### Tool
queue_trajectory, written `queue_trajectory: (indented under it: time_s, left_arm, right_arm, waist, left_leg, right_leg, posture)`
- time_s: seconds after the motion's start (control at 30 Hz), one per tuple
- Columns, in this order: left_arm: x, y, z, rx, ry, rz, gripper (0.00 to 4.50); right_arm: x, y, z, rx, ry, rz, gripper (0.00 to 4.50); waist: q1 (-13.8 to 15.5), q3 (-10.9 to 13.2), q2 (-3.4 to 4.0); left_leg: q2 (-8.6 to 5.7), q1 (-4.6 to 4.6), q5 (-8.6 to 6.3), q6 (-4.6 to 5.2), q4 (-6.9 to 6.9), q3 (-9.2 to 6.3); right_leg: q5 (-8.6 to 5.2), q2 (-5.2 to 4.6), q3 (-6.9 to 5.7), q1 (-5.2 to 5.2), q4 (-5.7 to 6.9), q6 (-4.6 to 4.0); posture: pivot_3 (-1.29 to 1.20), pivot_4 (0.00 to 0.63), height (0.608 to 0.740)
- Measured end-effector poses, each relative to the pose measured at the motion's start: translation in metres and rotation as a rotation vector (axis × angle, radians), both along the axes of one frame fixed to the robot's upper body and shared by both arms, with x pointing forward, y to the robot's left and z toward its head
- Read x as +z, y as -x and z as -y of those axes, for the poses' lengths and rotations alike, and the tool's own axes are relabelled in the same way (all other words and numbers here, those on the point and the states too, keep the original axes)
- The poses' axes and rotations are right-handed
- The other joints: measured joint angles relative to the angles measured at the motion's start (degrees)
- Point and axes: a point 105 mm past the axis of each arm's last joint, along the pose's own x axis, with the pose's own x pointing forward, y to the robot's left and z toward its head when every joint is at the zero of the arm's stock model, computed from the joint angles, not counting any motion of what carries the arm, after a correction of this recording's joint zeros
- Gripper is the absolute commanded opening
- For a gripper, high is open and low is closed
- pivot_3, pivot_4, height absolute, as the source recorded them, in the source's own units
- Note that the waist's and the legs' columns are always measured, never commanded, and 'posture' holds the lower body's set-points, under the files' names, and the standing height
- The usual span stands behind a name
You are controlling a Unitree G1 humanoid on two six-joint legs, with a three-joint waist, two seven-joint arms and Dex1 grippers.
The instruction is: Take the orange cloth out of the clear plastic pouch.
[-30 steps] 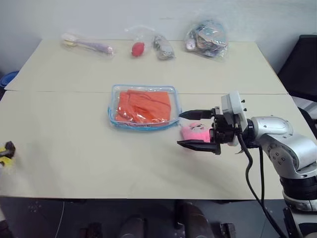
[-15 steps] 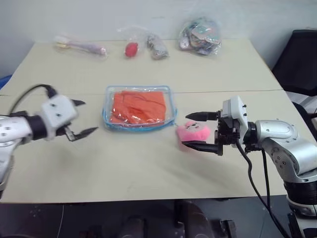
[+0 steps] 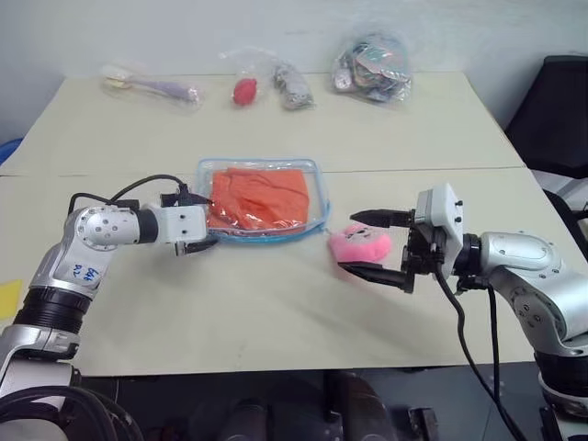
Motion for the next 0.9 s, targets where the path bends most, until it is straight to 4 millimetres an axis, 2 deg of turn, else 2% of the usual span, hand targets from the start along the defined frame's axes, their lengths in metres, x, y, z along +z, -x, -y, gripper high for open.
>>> queue_trajectory:
  time_s: [0.3,0.4,0.5,0.73,0.9]
  left_arm:
    - [0.005,0.001,0.007,-0.06,-0.003,0.028,0.02]
    - [0.002,0.006,0.005,-0.084,-0.022,0.034,0.02]
    - [-0.004,0.023,-0.003,-0.123,-0.06,0.022,0.02]
    - [-0.004,0.061,-0.017,-0.171,-0.108,0.006,0.02]
    - [-0.005,0.079,-0.012,-0.172,-0.089,-0.007,0.02]
  right_arm:
    - [0.0,0.0,-0.001,-0.008,-0.007,-0.007,4.5]
    - [0.001,0.0,-0.001,-0.002,-0.004,-0.008,4.5]
    - [0.0,0.003,0.003,0.019,0.029,-0.015,4.5]
    - [-0.002,0.007,0.011,0.072,0.079,-0.038,4.5]
    - [-0.002,0.009,0.015,0.087,0.095,-0.045,4.5]
  waist:
    - [0.1,0.0,0.0]
    - [0.1,0.0,0.0]
    - [-0.2,0.0,0.0]
    - [0.0,0.0,0.0]
    - [0.3,0.0,0.0]
  left_leg:
    - [-0.01,-0.01,-0.01,0.02,0.06,-0.03]
    - [-0.01,-0.01,-0.01,0.02,0.06,-0.03]
    - [0.04,0.0,-0.01,0.03,0.03,-0.02]
    - [0.05,-0.01,-0.03,0.05,0.04,-0.05]
    - [0.03,-0.03,-0.05,0.08,0.04,-0.07]
  right_leg:
    - [0.02,-0.04,-0.01,0.0,0.0,0.03]
    - [0.02,-0.04,-0.01,0.0,0.0,0.03]
    - [0.01,-0.04,0.01,-0.03,-0.02,0.02]
    - [0.01,-0.1,0.0,-0.02,-0.03,0.02]
    - [0.01,-0.12,-0.01,-0.02,-0.04,0.02]
  posture:
    - [0.0,0.15,0.74]
    - [0.0,0.15,0.74]
    - [0.0,0.15,0.74]
    - [0.0,0.15,0.74]
    - [0.0,0.15,0.74]
